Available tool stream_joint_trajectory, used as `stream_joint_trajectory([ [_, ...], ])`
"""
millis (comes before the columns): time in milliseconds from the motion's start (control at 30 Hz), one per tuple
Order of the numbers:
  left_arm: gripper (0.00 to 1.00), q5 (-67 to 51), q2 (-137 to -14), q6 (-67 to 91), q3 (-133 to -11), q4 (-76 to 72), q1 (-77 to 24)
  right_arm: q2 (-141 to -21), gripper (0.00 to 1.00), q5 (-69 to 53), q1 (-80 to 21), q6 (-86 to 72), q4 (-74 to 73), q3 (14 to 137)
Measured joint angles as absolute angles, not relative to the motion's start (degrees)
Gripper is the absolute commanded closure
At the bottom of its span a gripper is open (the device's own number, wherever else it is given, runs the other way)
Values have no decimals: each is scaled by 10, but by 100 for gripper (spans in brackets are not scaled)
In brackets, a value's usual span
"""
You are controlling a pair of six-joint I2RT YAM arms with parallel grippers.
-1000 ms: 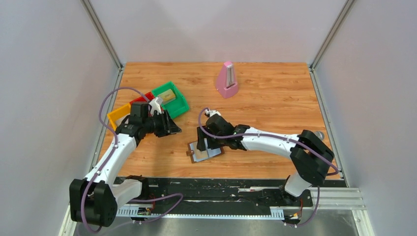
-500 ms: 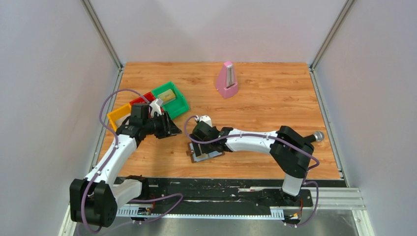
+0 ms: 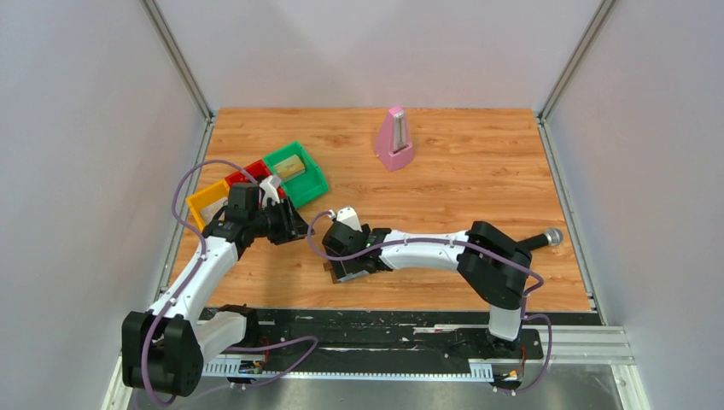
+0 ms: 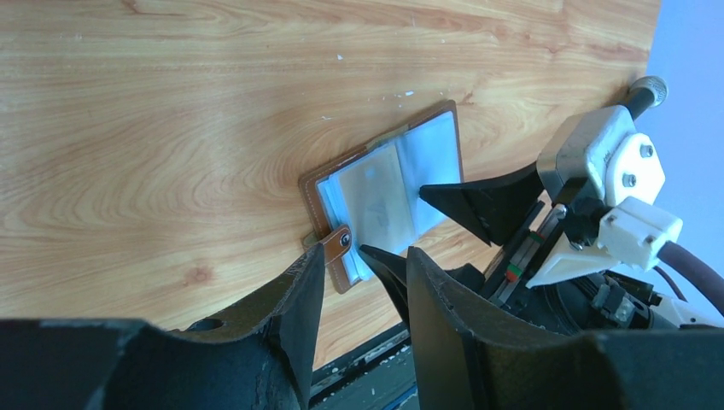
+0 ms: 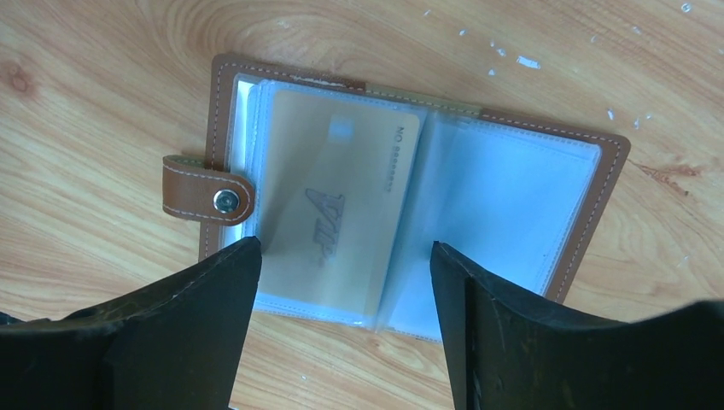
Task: Take the credit cards out of the card holder
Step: Remove the credit card from the card holder.
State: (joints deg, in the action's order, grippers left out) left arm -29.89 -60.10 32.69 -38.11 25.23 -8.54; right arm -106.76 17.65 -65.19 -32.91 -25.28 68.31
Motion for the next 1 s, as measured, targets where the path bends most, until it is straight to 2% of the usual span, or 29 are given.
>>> stream_joint_trajectory([
  [200, 52, -296, -604, 330, -370, 244, -85, -1066, 30, 180, -664, -329, -272, 691],
  [467, 52, -296, -604, 332, -369, 241, -85, -1057, 27, 182, -662, -329, -277, 697],
  [1000, 52, -294, -598, 348, -348, 229, -85, -1088, 27, 187, -672, -329, -286, 714],
])
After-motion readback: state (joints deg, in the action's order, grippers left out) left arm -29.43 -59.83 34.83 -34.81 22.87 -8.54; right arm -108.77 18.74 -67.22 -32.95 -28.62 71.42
